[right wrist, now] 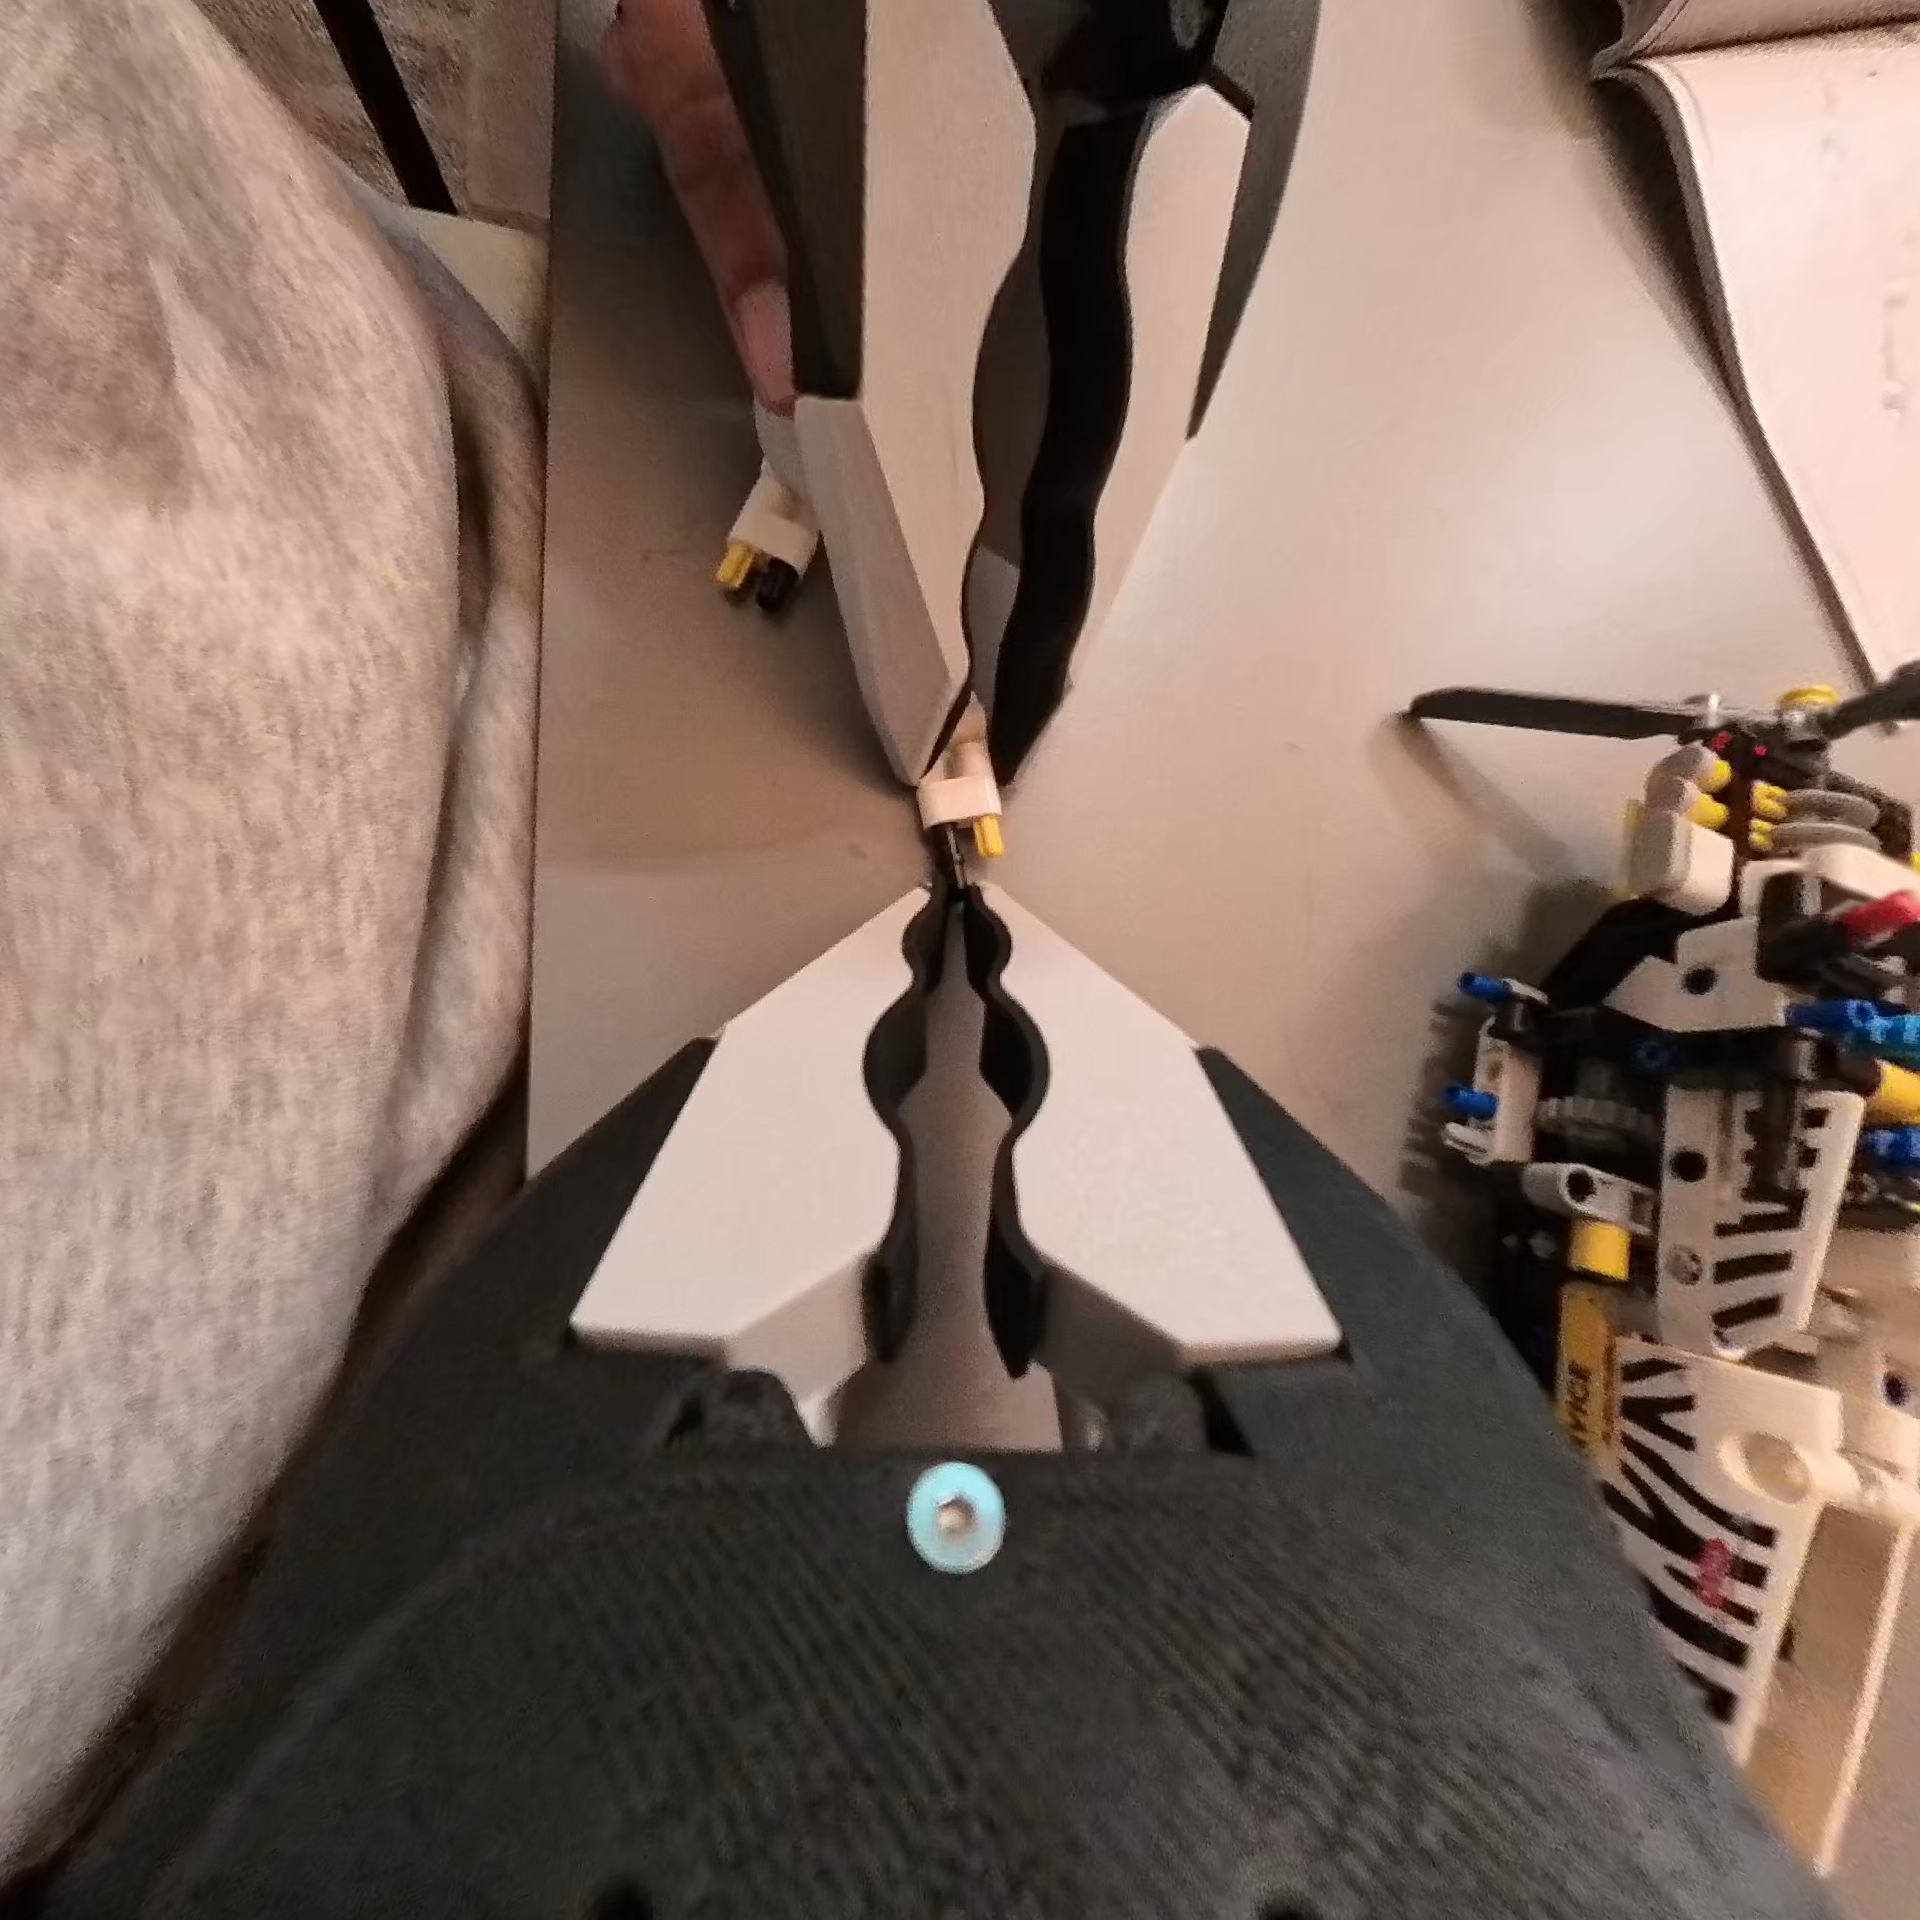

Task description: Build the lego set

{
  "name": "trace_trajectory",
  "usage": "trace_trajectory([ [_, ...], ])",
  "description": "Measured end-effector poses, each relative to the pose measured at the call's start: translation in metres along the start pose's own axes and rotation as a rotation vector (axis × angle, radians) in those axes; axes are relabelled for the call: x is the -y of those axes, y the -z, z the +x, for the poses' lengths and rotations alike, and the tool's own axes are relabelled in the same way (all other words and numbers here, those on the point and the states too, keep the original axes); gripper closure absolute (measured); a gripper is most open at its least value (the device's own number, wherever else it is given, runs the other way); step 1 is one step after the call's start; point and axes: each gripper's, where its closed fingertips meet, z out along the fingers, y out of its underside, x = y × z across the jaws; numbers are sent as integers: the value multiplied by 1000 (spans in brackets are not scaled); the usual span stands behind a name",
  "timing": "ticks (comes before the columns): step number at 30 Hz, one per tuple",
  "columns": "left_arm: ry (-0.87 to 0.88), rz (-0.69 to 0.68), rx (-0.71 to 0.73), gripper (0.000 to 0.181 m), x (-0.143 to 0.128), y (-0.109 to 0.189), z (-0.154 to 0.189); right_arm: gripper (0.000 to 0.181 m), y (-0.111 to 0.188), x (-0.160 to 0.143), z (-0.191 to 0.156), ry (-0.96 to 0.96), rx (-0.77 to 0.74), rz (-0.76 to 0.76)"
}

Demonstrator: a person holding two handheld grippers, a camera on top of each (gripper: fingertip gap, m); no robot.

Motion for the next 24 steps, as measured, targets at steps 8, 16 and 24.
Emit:
trace_trajectory([
  [8,-2,1,2,171,0,0,0,180,2,3,-1,-96,33,6],
  [16,7,1,-7,170,0,0,0,181,1,3,-3,-163,47,61],
  [24,8,1,-9,171,0,0,1,181,4,8,-1,-331,186,127],
])
